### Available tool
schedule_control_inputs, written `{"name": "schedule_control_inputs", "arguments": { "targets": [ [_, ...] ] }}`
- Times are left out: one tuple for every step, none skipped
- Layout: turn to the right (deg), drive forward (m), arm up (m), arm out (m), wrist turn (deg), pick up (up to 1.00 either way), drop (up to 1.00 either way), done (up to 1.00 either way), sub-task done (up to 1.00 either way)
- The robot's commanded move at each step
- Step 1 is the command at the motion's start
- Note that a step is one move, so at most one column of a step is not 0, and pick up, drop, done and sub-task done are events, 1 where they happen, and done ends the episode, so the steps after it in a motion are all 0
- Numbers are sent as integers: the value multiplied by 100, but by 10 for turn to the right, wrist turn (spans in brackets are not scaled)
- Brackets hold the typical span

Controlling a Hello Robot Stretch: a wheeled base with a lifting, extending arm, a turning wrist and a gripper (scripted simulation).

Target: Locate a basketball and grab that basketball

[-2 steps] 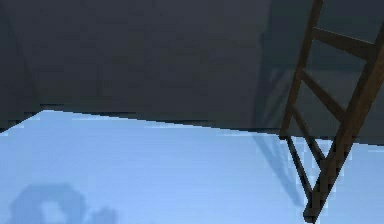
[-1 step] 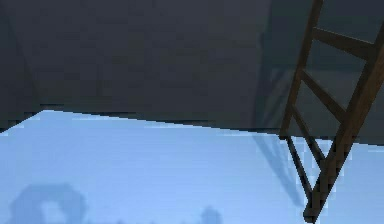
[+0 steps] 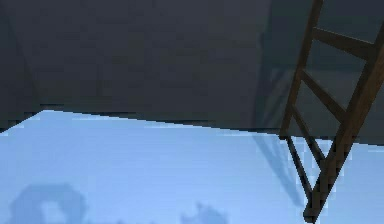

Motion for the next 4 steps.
{"name": "schedule_control_inputs", "arguments": {
  "targets": [
    [0,0,0,0,450,0,0,0,0],
    [0,0,0,0,450,0,0,0,0],
    [0,0,0,0,450,0,0,0,0],
    [0,0,0,0,240,0,0,0,0]
  ]
}}
